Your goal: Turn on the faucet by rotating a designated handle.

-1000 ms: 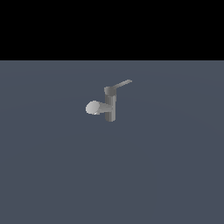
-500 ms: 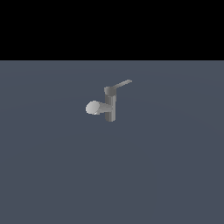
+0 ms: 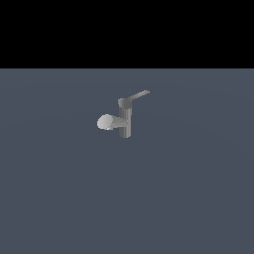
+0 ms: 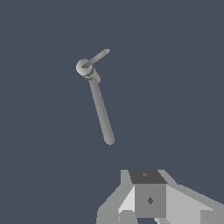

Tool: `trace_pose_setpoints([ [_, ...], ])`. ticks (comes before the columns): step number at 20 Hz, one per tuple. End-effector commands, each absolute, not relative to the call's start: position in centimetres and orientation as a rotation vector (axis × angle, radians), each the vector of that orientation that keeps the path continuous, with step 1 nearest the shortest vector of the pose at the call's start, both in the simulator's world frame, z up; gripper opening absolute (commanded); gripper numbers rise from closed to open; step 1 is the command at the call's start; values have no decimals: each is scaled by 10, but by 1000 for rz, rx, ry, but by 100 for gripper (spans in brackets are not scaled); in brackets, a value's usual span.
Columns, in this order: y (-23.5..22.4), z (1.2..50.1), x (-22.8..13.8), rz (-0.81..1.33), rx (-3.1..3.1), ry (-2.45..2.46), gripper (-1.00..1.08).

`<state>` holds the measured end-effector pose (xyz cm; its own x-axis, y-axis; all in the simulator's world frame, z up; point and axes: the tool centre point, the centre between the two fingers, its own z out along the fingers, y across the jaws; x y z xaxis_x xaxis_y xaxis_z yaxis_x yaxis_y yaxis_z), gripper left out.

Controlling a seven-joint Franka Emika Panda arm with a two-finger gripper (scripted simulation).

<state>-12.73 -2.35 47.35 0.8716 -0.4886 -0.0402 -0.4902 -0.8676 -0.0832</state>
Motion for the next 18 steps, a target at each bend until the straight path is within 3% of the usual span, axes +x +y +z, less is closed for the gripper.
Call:
trace_pose_setpoints([
  [1, -26, 464, -107, 35, -2915, 881, -100],
  [18, -47, 370, 19, 71, -2615, 1583, -100],
])
